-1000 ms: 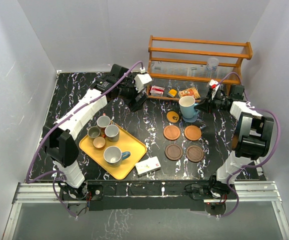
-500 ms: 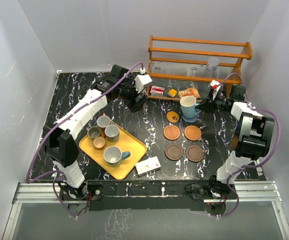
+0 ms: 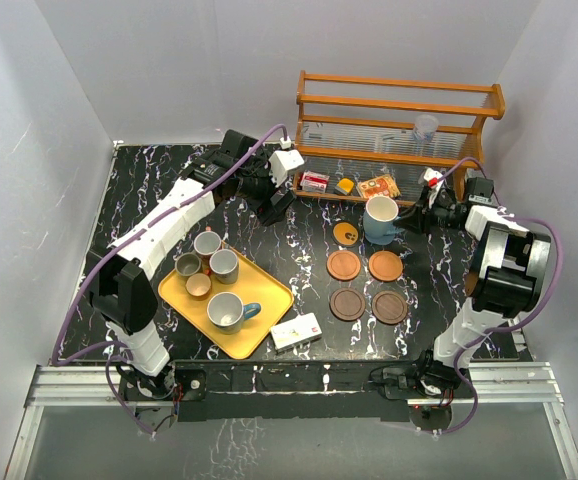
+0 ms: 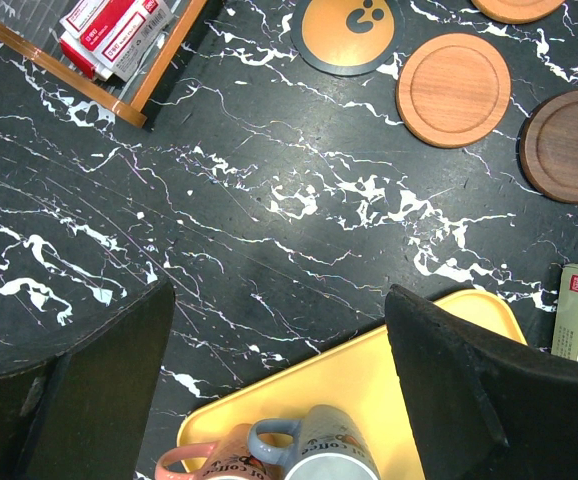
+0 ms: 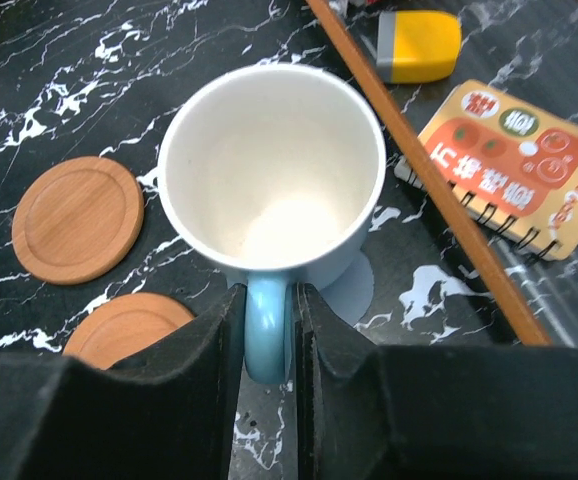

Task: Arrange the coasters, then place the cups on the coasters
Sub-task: Place the cup on the coaster.

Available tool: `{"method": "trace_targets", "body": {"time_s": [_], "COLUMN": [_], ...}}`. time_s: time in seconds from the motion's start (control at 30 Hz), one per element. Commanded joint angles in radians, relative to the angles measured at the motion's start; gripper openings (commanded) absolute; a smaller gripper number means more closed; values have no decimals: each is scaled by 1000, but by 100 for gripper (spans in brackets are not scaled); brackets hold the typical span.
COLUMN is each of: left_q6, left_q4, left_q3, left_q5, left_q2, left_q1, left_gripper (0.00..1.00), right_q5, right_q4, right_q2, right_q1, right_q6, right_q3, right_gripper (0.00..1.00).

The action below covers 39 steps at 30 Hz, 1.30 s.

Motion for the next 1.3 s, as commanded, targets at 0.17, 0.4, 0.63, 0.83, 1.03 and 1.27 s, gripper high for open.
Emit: {"method": "trace_targets", "body": {"time_s": [0.17,0.4,0.63,0.83,1.03,1.27], "left_q6": [10,11,16,18,20,22], "left_q4": [-13,-11,-5,-4,-3,-4], "left_q3": [-4,-15,-27,-32,-38,-39], "left_q5": [33,30,22,19,19,19], "left_q2": [-19,-24,-37,-41,-42,-45], "left_q1": [-3,-3,-4,-3,-3,-3], "left_gripper": [85,85,86,86,86,86], "right_q5": [-6,11,55,61,62,65], "right_q4": [-169,-185,-187,-209,-223,-258], "right_q2": [40,28,16,18,13,7], "right_q1": [-19,-25,-27,-27,-28,-30], "right_q6": [-165,-169,-162,-163,-164,-205], "right_q3": [38,57,69,76,85,90], "right_gripper": [25,28,27,22,17,14]}}
